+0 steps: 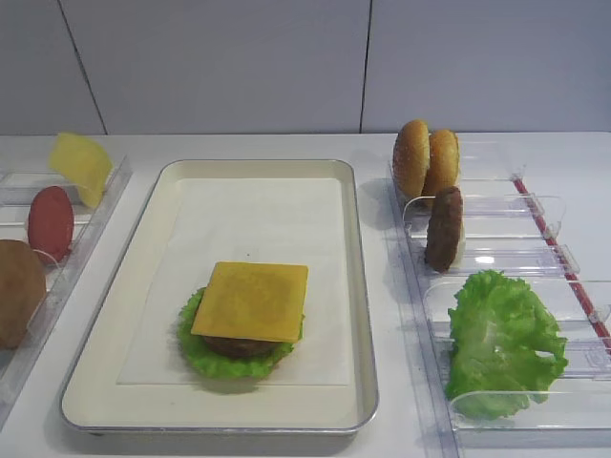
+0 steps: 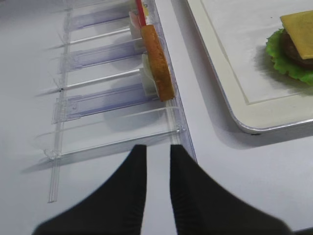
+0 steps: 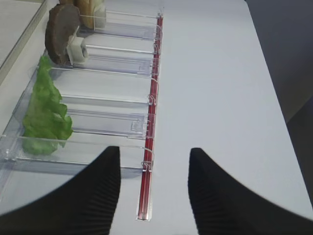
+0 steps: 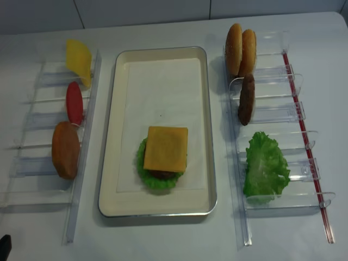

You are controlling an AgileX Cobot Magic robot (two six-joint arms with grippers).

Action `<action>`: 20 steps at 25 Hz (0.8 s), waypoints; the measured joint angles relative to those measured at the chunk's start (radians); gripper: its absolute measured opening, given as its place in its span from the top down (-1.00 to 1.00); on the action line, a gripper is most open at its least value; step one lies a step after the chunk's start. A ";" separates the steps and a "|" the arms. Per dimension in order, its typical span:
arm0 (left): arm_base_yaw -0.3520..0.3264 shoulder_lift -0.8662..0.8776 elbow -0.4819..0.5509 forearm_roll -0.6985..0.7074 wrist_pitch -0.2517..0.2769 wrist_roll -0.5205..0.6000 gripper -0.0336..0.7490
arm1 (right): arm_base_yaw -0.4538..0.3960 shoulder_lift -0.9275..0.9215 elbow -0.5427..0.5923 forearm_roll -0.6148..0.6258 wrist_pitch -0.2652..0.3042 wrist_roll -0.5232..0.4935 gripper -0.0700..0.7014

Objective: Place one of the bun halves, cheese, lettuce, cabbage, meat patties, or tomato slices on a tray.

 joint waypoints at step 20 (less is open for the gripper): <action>0.000 0.000 0.000 0.057 0.000 -0.087 0.64 | 0.000 0.000 0.000 0.000 0.000 0.000 -0.03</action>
